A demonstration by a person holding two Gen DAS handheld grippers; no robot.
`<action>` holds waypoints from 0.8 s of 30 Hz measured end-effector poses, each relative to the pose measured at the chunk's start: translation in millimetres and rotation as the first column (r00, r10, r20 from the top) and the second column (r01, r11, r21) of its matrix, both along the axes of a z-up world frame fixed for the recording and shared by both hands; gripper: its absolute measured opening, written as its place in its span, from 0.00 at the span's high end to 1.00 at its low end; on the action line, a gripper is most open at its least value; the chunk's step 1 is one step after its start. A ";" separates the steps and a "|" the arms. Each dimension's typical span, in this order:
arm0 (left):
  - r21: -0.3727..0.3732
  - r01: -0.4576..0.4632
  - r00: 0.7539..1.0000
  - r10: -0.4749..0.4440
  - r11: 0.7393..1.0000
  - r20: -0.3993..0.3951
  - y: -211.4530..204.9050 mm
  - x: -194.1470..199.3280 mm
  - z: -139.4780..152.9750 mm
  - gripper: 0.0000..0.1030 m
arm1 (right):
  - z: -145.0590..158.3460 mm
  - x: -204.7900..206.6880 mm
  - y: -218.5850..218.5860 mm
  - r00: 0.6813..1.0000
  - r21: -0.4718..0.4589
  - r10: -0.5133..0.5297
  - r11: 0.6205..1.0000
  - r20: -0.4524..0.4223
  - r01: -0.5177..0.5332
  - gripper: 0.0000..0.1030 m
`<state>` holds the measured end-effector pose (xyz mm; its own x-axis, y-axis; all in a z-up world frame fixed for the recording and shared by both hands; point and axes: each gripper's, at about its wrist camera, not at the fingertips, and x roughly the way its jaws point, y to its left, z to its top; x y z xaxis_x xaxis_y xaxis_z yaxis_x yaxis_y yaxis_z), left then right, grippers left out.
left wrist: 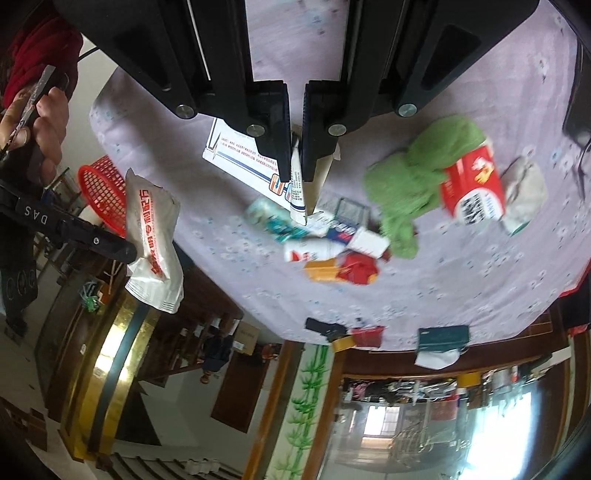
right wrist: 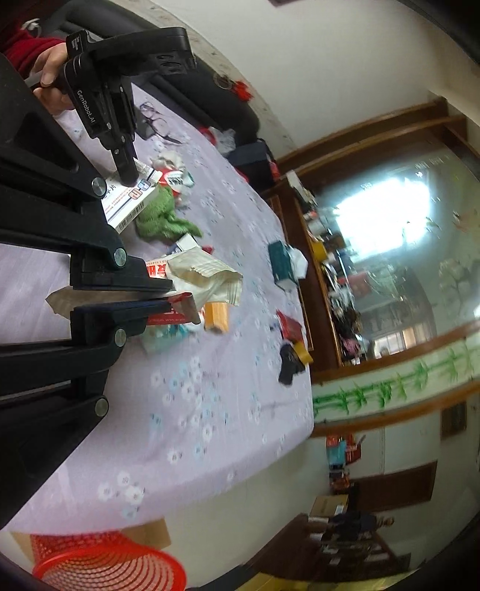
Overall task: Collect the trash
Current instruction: 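Carry the box and bag in both tools over the red mesh wastebasket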
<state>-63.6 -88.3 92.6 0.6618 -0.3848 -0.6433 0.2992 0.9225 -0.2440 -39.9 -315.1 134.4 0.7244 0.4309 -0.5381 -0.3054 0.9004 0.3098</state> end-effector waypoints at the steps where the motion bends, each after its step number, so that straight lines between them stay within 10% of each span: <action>1: -0.003 0.006 1.000 -0.006 1.000 0.004 -4.1 0.8 2.6 0.96 | 2.3 -1.6 -5.4 1.000 0.005 -0.009 1.000 0.005 0.009 0.95; 24: -0.028 0.203 0.979 -0.203 0.979 0.032 -145.9 48.5 45.5 0.96 | 8.3 -33.2 -167.6 0.952 0.157 -0.306 0.941 0.013 0.301 0.95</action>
<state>-15.1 -234.2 138.1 0.5857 -0.5326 -0.6110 0.4867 0.8339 -0.2604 -73.1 -482.7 142.7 0.8517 0.2614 -0.4541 -0.0388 0.8957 0.4429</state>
